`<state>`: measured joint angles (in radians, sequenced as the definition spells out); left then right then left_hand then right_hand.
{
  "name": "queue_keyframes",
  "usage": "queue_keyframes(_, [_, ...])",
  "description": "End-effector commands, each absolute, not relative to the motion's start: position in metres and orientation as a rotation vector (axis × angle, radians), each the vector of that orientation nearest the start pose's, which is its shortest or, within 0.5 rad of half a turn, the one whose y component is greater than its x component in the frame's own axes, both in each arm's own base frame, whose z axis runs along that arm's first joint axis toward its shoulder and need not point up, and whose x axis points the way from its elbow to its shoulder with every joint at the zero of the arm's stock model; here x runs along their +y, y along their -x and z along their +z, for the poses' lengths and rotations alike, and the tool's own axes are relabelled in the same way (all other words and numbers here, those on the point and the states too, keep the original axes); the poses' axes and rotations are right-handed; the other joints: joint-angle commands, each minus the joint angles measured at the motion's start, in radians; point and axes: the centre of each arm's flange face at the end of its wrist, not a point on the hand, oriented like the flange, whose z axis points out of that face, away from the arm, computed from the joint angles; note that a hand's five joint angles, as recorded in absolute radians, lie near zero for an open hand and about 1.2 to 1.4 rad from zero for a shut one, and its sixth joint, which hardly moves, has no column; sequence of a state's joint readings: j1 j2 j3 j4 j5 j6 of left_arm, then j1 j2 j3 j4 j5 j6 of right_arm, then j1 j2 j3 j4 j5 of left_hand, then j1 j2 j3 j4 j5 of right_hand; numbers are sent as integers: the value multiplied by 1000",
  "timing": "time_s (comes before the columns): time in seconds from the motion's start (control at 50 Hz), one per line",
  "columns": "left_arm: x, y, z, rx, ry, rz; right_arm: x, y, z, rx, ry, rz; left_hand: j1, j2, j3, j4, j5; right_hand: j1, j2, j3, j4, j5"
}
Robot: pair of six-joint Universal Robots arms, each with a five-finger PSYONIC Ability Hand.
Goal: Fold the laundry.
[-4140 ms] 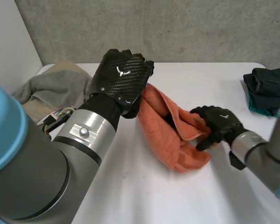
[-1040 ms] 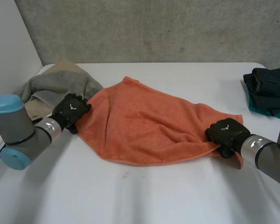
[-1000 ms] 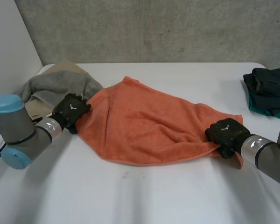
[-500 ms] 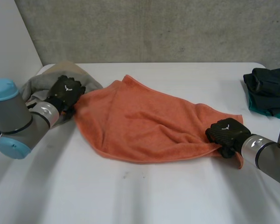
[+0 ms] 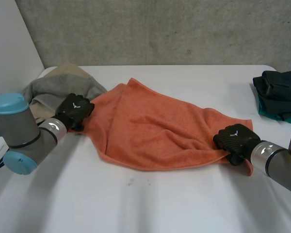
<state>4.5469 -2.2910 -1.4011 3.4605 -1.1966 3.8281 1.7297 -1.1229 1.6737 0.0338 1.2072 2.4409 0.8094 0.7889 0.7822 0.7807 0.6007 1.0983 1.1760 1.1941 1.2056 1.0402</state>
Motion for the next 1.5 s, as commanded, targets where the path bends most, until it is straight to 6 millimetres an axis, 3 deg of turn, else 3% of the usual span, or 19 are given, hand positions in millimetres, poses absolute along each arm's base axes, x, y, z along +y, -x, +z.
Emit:
queue_keyframes(0.02, [-371,231,123,2023,-1313,-1947,-282,-210,142,2328,1363,-1522,587,607,614,616,621,298,220,202,191,182])
queue_keyframes(0.06, [-371,229,129,2015,-1287,-1942,-283,-210,144,2334,1368,-1533,587,607,614,616,621,298,220,202,191,182])
queue_keyframes(0.12, [-364,220,164,1956,-1181,-1953,-283,-209,149,2329,1375,-1552,587,607,614,616,621,298,220,202,191,182])
queue_keyframes(0.22, [-331,210,211,1895,-1101,-1973,-266,-203,216,2279,1461,-1723,587,607,614,616,621,298,220,202,191,182])
queue_keyframes(0.34, [-264,200,271,1834,-1078,-2030,-248,-177,265,2350,1531,-1756,587,607,614,616,621,298,220,202,191,182])
queue_keyframes(0.4, [-235,196,281,1871,-1091,-2000,-238,-168,277,2385,1625,-1688,587,607,614,616,621,298,220,202,191,182])
queue_keyframes(0.52, [-215,193,268,2014,-1136,-1888,-237,-165,272,2389,1783,-1576,587,607,614,616,621,298,220,202,191,182])
queue_keyframes(0.66, [-240,219,216,2150,-1223,-1704,-266,-166,221,2450,1771,-1314,587,607,614,616,621,298,220,202,191,182])
queue_keyframes(0.76, [-282,254,203,2045,-1159,-1727,-319,-174,218,2441,1795,-1571,587,607,614,616,621,298,220,202,191,182])
queue_keyframes(0.82, [-322,278,233,1891,-1020,-1899,-347,-182,237,2398,1747,-1856,587,607,614,616,621,298,220,202,191,182])
queue_keyframes(0.84, [-332,283,245,1845,-979,-1957,-363,-191,259,2304,1683,-2106,587,607,614,616,621,298,220,202,191,182])
queue_keyframes(0.86, [-348,291,278,1735,-882,-2105,-370,-195,270,2238,1640,-2234,587,607,614,616,621,298,220,202,191,182])
queue_keyframes(0.92, [-360,296,327,1541,-736,-2308,-387,-211,312,1920,1434,-2671,587,607,614,616,621,298,220,202,191,182])
queue_keyframes(1.02, [-354,296,387,1226,-505,-2556,-390,-217,346,1531,1189,-2947,587,607,614,616,621,298,220,202,191,182])
queue_keyframes(1.1, [-338,292,363,1333,-591,-2490,-376,-219,351,1519,1202,-2850,587,607,614,616,621,298,220,202,191,182])
queue_keyframes(1.2, [-319,284,321,1489,-696,-2377,-366,-215,337,1707,1264,-2614,587,607,614,616,621,298,220,202,191,182])
queue_keyframes(1.36, [-291,272,255,1714,-832,-2199,-368,-211,262,2041,1359,-2164,587,607,614,616,621,298,220,202,191,182])
queue_keyframes(1.44, [-278,268,225,1832,-872,-2130,-358,-213,197,2201,1436,-1842,587,607,614,616,621,298,220,202,191,182])
queue_keyframes(1.5, [-268,267,207,1914,-889,-2092,-351,-212,170,2256,1477,-1718,587,607,614,616,621,298,220,202,191,182])
